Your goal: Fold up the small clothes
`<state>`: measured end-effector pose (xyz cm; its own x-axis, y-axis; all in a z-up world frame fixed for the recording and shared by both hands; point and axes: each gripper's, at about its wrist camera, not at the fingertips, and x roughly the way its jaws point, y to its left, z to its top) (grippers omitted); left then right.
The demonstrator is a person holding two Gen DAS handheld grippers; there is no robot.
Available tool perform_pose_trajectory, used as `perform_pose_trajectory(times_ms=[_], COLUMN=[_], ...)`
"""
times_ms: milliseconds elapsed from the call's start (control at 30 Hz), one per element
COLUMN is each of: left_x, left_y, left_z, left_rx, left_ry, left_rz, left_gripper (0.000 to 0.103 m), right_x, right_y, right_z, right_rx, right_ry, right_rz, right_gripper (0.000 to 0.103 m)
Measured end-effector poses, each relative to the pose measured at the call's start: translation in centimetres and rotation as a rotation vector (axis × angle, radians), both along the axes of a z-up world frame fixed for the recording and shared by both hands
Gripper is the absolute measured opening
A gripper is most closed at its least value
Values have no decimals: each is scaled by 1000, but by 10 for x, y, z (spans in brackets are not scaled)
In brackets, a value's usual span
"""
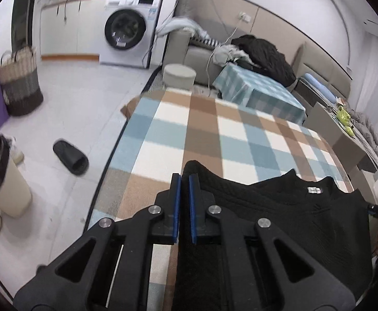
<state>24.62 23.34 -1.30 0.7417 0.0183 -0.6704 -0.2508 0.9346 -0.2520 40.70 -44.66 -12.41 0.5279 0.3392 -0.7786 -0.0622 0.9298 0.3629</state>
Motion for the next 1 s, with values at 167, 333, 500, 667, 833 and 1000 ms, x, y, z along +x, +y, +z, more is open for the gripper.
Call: perform_pose_trajectory(times_ms=[167,333,500,667,833,1000], left_x=[2,4,13,31,20,15], left_y=[19,22,-4,-22,-19,-12], left_z=[-19,-26,-28,-42,-31,-8], left_rx=[-42,-102,-85,-31,-31,-64], left_ry=[62,103,111,172,89,14], left_rz=[75,33,-53,-79,-62,-41], left_gripper=[0,22,64,34,4,4], right_x=[6,15,23,29,14,-7], right_y=[-6,-7,-2,11,14,16], right_z=[-6,-10,-8,-5,11,42], right_rx=[27,38,40,-30,-138,-150], right_ry=[27,46,21,-28,-135,-267], right_rz=[-16,-21,-19,8,16,37], right_gripper=[62,62,62,33,5,5])
